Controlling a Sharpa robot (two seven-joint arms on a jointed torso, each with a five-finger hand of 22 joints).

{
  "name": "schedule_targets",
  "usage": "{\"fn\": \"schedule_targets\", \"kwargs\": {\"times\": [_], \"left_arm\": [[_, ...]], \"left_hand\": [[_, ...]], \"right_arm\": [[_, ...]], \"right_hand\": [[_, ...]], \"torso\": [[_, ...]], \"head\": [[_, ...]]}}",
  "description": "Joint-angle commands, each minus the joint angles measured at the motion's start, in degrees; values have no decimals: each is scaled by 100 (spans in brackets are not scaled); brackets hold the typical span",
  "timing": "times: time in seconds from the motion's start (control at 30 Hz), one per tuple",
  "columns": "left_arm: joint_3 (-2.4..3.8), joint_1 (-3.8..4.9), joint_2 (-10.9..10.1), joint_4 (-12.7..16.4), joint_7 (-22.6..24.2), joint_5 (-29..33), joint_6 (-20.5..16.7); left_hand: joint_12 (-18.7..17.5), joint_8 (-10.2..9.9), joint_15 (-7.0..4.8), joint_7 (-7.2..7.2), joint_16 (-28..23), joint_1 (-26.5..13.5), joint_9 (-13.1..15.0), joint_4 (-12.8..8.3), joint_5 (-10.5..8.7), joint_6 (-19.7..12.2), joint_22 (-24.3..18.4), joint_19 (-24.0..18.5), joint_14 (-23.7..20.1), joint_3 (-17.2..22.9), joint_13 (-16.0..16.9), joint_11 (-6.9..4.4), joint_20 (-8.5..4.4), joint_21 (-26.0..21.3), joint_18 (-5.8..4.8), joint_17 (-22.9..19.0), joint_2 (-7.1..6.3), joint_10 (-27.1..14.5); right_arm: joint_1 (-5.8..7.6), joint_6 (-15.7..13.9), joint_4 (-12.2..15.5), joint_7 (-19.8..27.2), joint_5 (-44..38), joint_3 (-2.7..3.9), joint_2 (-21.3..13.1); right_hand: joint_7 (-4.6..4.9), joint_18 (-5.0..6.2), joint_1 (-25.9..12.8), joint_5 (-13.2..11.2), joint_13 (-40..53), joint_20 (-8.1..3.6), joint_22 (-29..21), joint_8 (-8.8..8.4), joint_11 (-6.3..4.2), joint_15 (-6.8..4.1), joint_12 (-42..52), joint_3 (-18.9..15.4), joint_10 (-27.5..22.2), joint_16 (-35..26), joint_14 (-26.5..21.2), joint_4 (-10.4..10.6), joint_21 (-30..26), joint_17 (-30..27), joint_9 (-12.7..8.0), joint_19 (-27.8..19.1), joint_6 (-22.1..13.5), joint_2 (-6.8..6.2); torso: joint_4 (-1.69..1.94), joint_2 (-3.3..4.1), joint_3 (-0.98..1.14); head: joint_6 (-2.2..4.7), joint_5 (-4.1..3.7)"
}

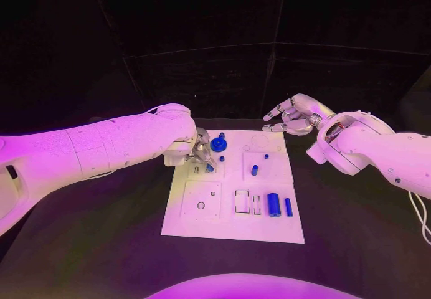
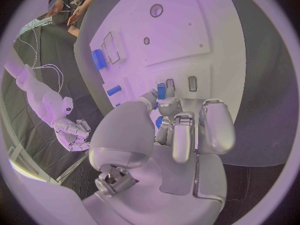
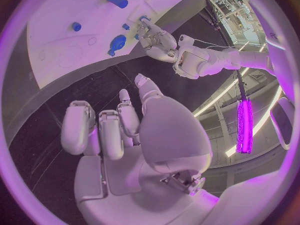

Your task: Assemble the parts on the task board

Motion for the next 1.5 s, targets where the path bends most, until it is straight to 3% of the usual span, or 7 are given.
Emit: {"fn": "schedule_targets", "kwargs": {"times": [0.03, 0.07, 0.1, 0.4, 0.73, 1.07, 1.5], "left_arm": [[-1, 1, -68, 81, 109, 48, -230], [-1, 1, -94, 110, 115, 53, -263], [-1, 0, -122, 141, 120, 57, -300], [-2, -13, -372, 415, 199, 68, -780], [-4, -135, -560, 628, 323, 24, -1280], [-4, -292, -540, 598, 327, -76, -1317], [-4, -329, -510, 585, 189, -112, -1167]], "left_hand": [[17, 54, 54, -4, 18, -229, 27, -1017, -41, -6, 6, 7, 598, 1367, -6, 7, 18, -19, -34, 1509, -149, 39], [33, 156, 55, -3, 18, -504, 97, -1076, -57, -31, 12, 7, 598, 1858, -14, 2, 17, -25, -33, 1509, -302, 63], [35, 165, 55, -3, 18, -527, 103, -1081, -59, -33, 13, 7, 598, 1900, -14, 2, 17, -25, -33, 1509, -316, 66], [49, 225, 39, -20, 18, -598, 143, -1140, -61, -36, 26, 13, 598, 2086, -12, 2, 15, -21, -35, 1509, -367, 87], [11, 261, 34, -25, 18, -636, 165, -1158, -64, -29, 19, 13, 598, 2173, -69, -3, 11, -28, -33, 1509, -398, 69], [21, 278, 31, -28, 18, -652, 175, -1167, -65, -27, 39, 21, 598, 2213, -61, -6, 8, -16, -36, 1509, -412, 84], [3, 293, 28, -31, 18, -663, 185, -1176, -63, -27, 41, 23, 598, 2256, -91, -10, 5, -15, -37, 1509, -418, 78]], "right_arm": [[13, 54, -1, 3, -25, 4, 2], [13, 55, -1, 2, -26, 4, 2], [13, 57, -1, 2, -27, 4, 1], [13, 65, -4, -1, -29, 4, -21], [13, 63, -15, 1, -30, 4, -43], [12, 69, -23, 7, -30, 4, -40], [11, 77, -37, 11, -30, 3, -26]], "right_hand": [[9, 15, 39, 21, 1, -6, -4, -21, -23, -51, -15, -7, 13, -38, 370, -27, -32, 379, -7, -24, 6, 24], [9, 15, 38, 22, 1, -6, -4, -21, -23, -51, -15, -7, 13, -38, 370, -26, -32, 379, -7, -24, 6, 24], [9, 15, 38, 22, 1, -6, -4, -21, -23, -51, -15, -7, 13, -38, 370, -26, -32, 379, -7, -24, 6, 24], [11, 15, 30, 33, -6, -6, -7, -22, -22, -50, -22, -10, 8, -42, 369, -20, -33, 373, -7, -25, 6, 24], [11, 15, 25, 37, -4, -6, -9, -22, -21, -50, -20, -12, 9, -40, 369, -15, -35, 376, -7, -26, 6, 26], [12, 16, 17, 44, -8, -6, -12, -22, -20, -49, -23, -14, 7, -42, 369, -8, -36, 374, -7, -27, 6, 28], [13, 17, 14, 48, -9, -6, -19, -25, -20, -49, -23, -15, 7, -44, 368, -4, -40, 370, -9, -30, 2, 30]], "torso": [[-3, 1, 2], [-2, 1, 2], [-2, 1, 3], [18, -6, 1], [46, -8, -5], [28, -4, -2], [31, -3, -1]], "head": [[-6, 2], [-1, 5], [0, 8], [-26, 26], [-53, 45], [-65, 72], [-109, 98]]}}
